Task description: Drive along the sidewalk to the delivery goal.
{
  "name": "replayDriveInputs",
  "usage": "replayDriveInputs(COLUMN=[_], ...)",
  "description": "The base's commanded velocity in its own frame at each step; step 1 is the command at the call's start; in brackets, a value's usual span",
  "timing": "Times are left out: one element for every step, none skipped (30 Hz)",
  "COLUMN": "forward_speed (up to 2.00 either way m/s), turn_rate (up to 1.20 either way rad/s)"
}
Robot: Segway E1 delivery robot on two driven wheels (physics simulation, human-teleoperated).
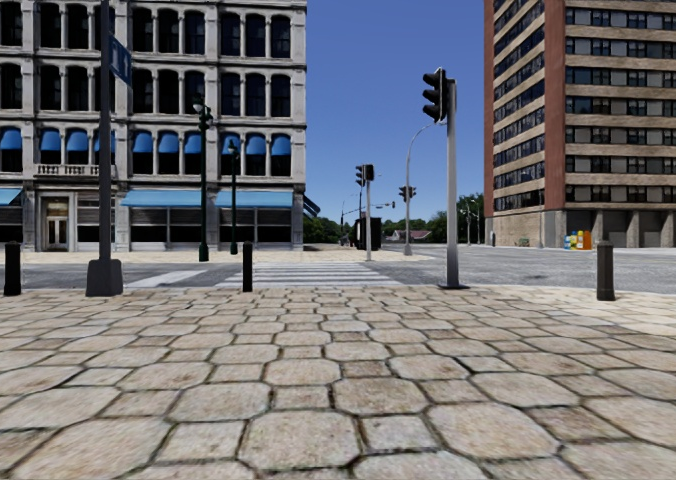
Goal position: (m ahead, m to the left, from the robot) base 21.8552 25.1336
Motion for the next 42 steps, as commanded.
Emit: replayDriveInputs(forward_speed=[2.0,2.0,2.0,2.0,2.0,2.0,2.0,2.0,2.0,2.0,2.0,2.0,2.0,2.0,2.0,2.0,2.0,2.0,2.0,2.0,2.0,2.0,2.0,2.0,2.0,2.0,2.0,2.0,2.0,2.0,2.0,2.0,2.0,2.0,2.0,2.0,2.0,2.0,2.0,2.0,2.0,2.0], turn_rate=[0.0,0.0,0.0,0.0,0.0,0.0,0.0,0.0,0.0,0.01,0.08,0.14,0.14,0.18,0.21,0.22,0.22,0.26,0.26,0.26,0.26,0.22,0.1,0.0,0.0,0.0,0.0,0.0,0.0,0.0,0.0,0.0,0.0,0.0,0.04,0.2,0.2,0.3,0.33,0.34,0.34,0.34])
